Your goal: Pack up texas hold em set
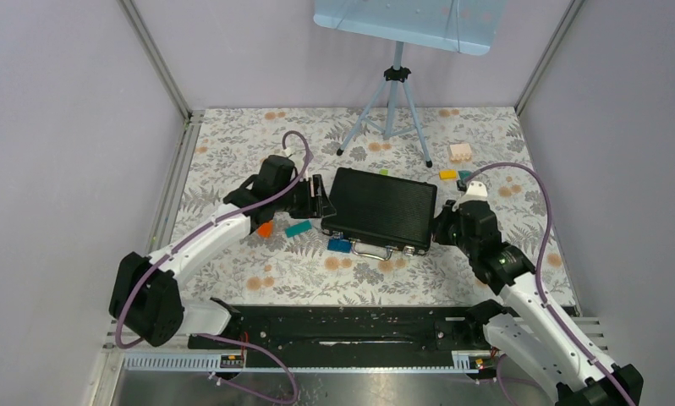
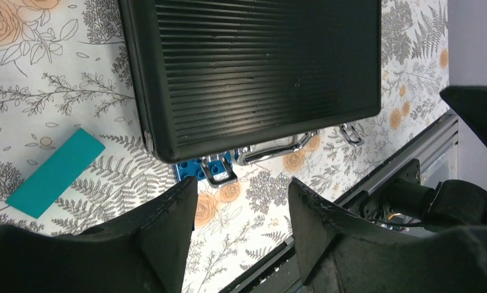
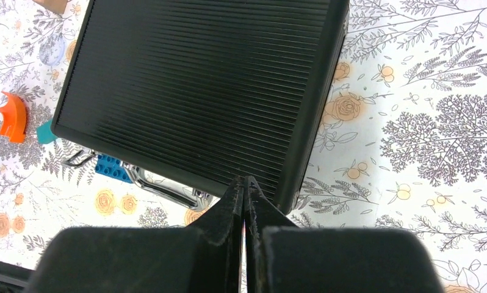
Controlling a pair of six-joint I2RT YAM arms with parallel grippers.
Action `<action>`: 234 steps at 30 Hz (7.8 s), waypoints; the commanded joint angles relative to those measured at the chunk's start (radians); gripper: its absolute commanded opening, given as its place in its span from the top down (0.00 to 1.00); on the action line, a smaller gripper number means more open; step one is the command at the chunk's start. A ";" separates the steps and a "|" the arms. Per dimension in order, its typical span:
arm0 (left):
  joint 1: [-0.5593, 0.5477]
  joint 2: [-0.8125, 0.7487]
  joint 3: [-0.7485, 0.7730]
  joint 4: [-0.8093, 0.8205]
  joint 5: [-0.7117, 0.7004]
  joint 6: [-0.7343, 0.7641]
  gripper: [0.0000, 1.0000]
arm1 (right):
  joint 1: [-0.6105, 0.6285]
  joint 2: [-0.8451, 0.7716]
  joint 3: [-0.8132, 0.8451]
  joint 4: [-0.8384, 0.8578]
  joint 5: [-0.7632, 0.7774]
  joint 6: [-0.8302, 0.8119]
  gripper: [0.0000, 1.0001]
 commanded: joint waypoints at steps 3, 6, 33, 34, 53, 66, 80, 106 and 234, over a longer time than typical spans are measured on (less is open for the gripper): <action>-0.035 0.077 0.082 0.067 -0.062 -0.013 0.46 | -0.003 0.020 0.008 0.000 -0.083 -0.003 1.00; -0.035 0.036 0.022 0.090 -0.124 -0.049 0.46 | -0.002 0.067 0.020 0.018 -0.216 0.016 1.00; 0.031 0.065 -0.260 0.266 -0.129 -0.220 0.62 | 0.154 0.290 0.116 -0.082 0.005 0.117 1.00; 0.030 0.058 -0.262 0.266 -0.129 -0.218 0.62 | 0.155 0.277 0.119 -0.110 0.029 0.113 1.00; -0.002 0.003 0.009 0.235 -0.078 -0.065 0.72 | 0.153 0.239 0.051 -0.139 -0.033 0.134 1.00; -0.102 0.353 0.033 0.595 0.206 -0.234 1.00 | 0.032 0.065 -0.224 0.175 -0.267 0.285 1.00; -0.110 0.416 0.016 0.598 0.213 -0.231 1.00 | -0.057 -0.047 -0.281 0.284 -0.328 0.300 1.00; -0.113 0.495 -0.096 0.642 0.185 -0.303 1.00 | -0.058 0.259 -0.307 0.198 -0.305 0.319 1.00; 0.111 0.284 -0.213 0.615 0.176 -0.291 1.00 | 0.686 1.030 0.331 0.352 -0.163 0.196 1.00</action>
